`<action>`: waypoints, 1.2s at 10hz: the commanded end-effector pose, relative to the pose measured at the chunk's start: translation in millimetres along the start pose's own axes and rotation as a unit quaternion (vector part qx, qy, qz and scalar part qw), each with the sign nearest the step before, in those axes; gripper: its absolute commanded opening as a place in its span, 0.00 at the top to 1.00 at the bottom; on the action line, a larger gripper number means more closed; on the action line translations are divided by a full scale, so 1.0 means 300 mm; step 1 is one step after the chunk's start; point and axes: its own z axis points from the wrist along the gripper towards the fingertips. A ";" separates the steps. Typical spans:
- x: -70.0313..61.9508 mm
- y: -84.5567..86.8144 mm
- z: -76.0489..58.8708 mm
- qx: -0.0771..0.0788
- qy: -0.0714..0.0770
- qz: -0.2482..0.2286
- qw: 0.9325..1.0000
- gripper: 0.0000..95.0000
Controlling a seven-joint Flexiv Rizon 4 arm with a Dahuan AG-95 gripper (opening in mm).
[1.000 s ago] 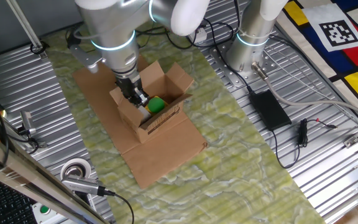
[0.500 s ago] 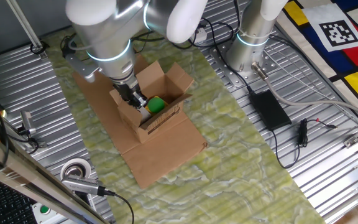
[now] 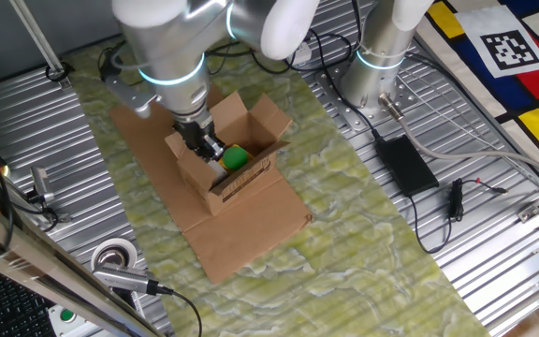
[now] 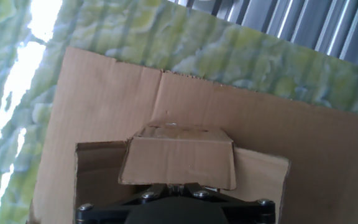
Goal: Open a box
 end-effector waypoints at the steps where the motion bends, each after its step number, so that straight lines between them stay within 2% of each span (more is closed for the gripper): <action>1: -0.031 0.005 -0.010 0.013 0.005 -0.011 1.000 1.00; 2: -0.062 0.010 -0.024 0.018 0.007 -0.018 1.000 1.00; 4: -0.086 0.013 -0.034 0.024 0.008 -0.023 0.999 1.00; 8: -0.144 -0.005 -0.036 0.034 -0.001 -0.044 0.998 1.00; 10: -0.182 -0.014 -0.007 0.042 -0.015 -0.050 0.998 1.00; 12: -0.206 -0.018 0.014 0.045 -0.021 -0.050 0.998 1.00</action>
